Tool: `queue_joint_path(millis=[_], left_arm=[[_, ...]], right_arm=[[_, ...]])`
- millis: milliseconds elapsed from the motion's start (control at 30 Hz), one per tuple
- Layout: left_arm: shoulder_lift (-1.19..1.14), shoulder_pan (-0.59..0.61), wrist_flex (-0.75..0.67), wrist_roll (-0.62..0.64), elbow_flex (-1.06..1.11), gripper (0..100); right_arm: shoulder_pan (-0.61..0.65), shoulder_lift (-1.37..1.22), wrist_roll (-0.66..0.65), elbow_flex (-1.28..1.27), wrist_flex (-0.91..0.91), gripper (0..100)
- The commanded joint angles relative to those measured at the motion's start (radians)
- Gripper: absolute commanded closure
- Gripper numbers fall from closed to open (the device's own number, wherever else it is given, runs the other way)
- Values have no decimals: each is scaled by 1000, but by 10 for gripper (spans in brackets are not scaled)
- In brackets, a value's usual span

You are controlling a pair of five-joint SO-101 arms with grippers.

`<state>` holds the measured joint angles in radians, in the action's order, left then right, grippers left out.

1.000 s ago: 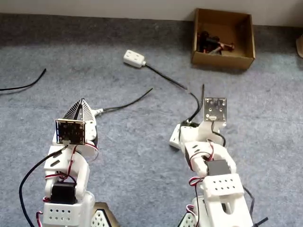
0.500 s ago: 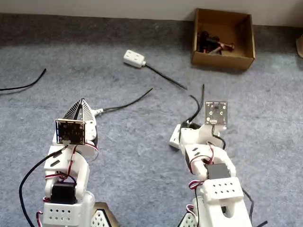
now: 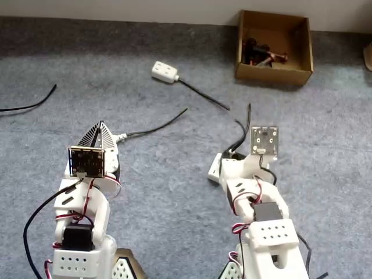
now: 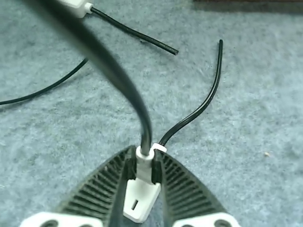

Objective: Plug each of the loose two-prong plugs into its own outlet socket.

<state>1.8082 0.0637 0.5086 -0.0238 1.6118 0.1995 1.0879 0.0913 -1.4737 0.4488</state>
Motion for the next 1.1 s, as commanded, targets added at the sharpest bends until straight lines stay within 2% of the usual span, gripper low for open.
queue_joint_path(millis=[0, 333, 1067], left_arm=[[13, 8, -20, 3, -13, 993], [13, 8, -21, 3, -15, 993], [13, 8, -18, 3, -13, 993]], right_arm=[[-7, 4, 14, -13, -2, 992], [-10, 4, 15, -13, 61, 992], [74, -4, -63, -19, 25, 989]])
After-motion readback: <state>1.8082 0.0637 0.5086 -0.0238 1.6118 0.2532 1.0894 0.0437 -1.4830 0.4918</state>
